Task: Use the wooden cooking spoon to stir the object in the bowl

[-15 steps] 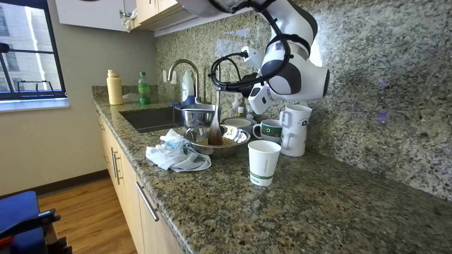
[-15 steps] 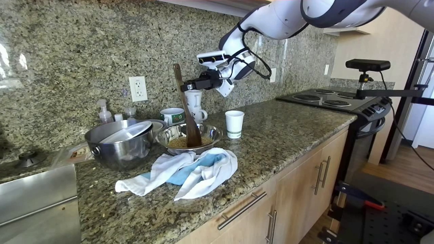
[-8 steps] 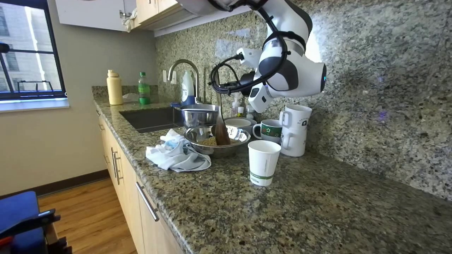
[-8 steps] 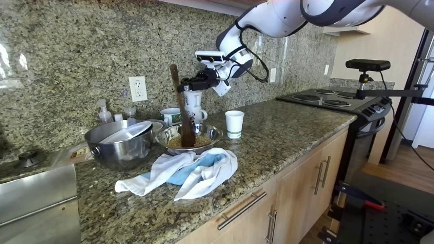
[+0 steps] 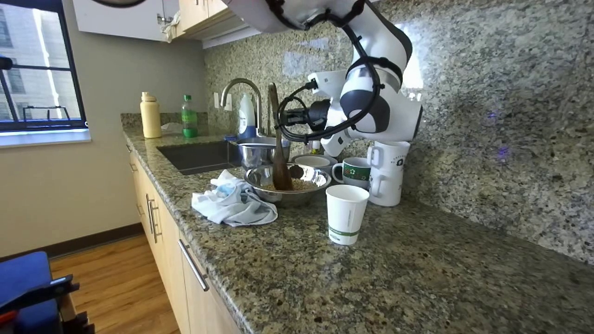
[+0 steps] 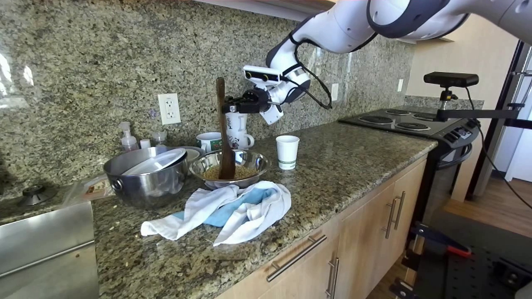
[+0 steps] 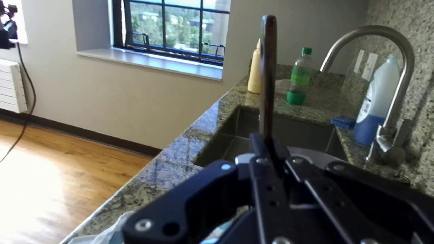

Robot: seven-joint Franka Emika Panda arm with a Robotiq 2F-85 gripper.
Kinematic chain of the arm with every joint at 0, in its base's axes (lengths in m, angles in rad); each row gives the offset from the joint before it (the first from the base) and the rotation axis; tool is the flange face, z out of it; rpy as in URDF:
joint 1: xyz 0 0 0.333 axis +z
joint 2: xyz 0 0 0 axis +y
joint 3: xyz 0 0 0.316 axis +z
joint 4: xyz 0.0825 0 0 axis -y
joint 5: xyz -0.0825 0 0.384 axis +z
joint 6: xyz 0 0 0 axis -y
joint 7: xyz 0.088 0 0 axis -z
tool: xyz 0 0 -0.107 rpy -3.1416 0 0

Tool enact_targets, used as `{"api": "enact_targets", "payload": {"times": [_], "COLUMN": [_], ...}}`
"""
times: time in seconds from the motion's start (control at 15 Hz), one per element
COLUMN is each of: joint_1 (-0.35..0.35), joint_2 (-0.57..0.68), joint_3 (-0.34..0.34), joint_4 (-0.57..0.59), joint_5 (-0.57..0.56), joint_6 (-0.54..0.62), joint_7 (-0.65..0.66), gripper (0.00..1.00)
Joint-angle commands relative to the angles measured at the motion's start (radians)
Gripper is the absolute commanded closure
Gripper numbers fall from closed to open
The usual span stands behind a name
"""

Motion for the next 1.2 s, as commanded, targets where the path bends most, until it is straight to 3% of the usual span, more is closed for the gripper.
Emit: {"api": "enact_targets", "payload": {"times": [0.0, 0.13, 0.4, 0.87, 1.13], "joint_1": [-0.035, -0.041, -0.024, 0.034, 0.043], "joint_2": [0.060, 0.077, 0.073, 0.026, 0.011], "joint_3": [0.028, 0.025, -0.011, -0.053, -0.035], "joint_4": [0.057, 0.065, 0.066, 0.071, 0.071], "joint_5": [0.008, 0.016, 0.020, -0.040, -0.062], "joint_6": [-0.137, -0.186, -0.124, 0.081, 0.163], "joint_7": [0.088, 0.149, 0.241, 0.221, 0.185], "gripper": [0.98, 0.98, 0.98, 0.98, 0.98]}}
